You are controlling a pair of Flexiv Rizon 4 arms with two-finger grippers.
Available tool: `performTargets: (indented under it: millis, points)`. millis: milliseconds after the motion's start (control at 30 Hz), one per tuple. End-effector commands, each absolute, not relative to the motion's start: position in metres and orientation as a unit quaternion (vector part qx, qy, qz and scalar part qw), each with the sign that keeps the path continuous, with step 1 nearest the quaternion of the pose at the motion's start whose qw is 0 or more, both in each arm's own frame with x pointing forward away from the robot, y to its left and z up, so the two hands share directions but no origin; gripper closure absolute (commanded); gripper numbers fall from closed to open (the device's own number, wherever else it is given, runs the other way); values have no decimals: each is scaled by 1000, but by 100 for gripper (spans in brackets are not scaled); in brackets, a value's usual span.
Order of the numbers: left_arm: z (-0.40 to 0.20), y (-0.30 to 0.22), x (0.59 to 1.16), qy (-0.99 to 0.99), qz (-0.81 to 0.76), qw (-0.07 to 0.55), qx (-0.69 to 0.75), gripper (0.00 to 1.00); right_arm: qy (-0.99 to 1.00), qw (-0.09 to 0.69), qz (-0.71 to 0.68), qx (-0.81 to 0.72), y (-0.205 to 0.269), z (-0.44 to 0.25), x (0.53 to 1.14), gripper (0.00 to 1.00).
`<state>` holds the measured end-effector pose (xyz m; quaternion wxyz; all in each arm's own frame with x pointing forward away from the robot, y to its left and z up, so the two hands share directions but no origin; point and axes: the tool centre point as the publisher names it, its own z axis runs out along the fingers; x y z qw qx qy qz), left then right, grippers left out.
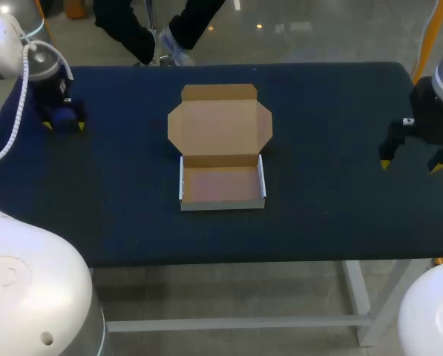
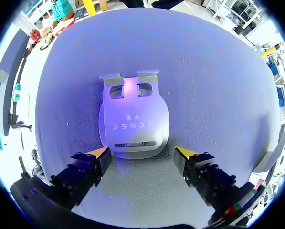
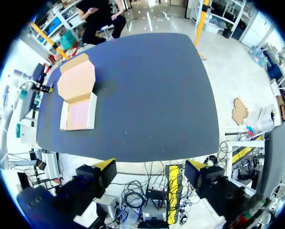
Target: Assemble the packaging by folding the flat box into shape, placing the metal phone stand inside, and closing the box properly
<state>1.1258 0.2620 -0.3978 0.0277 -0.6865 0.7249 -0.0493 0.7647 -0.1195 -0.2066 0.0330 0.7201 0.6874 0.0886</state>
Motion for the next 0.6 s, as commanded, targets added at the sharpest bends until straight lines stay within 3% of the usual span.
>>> performTargets:
  millis: [33,300,600]
  points:
    - [-400,262,1133,726,-45,24,-686,13,688,32,86,720,-120,-204,764,0]
    - [-398,261,1139,727,-47,25,-684,13,688,32,86,720,-120,-204,764,0]
    - [-397,264,1144,726,-47,28,-685,3,688,32,86,720,-120,-204,764,0]
